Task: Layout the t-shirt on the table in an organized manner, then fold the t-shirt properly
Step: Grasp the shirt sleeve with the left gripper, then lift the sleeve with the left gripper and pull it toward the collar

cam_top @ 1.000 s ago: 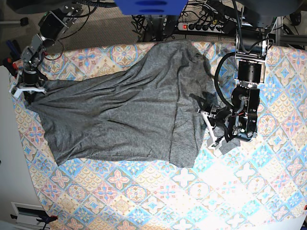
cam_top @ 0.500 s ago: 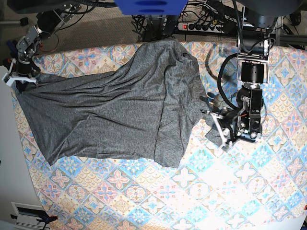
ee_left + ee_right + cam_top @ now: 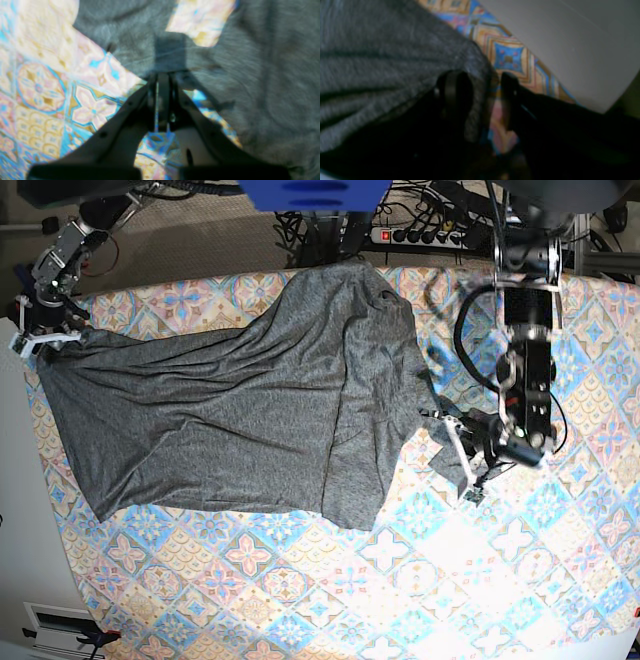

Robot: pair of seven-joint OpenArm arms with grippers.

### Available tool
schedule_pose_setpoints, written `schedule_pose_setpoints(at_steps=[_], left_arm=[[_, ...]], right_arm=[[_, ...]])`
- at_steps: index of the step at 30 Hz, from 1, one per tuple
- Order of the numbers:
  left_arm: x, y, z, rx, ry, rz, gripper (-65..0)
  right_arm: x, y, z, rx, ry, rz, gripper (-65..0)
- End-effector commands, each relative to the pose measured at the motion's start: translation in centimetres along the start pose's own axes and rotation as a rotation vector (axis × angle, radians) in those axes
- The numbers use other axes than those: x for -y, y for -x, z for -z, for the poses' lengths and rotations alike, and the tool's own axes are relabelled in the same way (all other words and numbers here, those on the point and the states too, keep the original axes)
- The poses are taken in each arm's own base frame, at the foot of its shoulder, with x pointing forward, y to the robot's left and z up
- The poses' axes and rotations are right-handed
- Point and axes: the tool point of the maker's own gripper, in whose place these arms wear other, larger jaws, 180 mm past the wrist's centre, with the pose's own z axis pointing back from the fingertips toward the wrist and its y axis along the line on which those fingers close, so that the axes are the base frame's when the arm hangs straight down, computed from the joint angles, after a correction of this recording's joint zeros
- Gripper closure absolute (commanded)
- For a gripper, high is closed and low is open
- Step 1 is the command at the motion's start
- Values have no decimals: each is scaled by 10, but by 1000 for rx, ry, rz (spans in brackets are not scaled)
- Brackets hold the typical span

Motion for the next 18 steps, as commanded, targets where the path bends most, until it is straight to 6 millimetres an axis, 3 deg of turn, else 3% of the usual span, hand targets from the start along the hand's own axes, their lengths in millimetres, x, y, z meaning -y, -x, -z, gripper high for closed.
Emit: schedule_pose_setpoints(at_steps=[1,6,9,13,15,18], left_arm=[[-6,-17,-17,76,-33,17,0],[1,-17,-42,171,-121,80,0],[-16,2,-41,128,-208,63,0],[-32,28,-37,62,-276,34,0],[-41,28,-38,65,-307,47,-3],[-43,19,-39,138,-315,69,-119]], right_arm=[[0,-18,-2,46,-15,-35,-244],[-24,-26,-11,85,-49,-34,-243],[-30,-28,-15,97,-56,-30,-242],[-28,-17,-20,72,-55,-41,-242],[-27,-16,-21,69,-55,-42,-242],[-27,-16,-21,70,-55,-41,-241]])
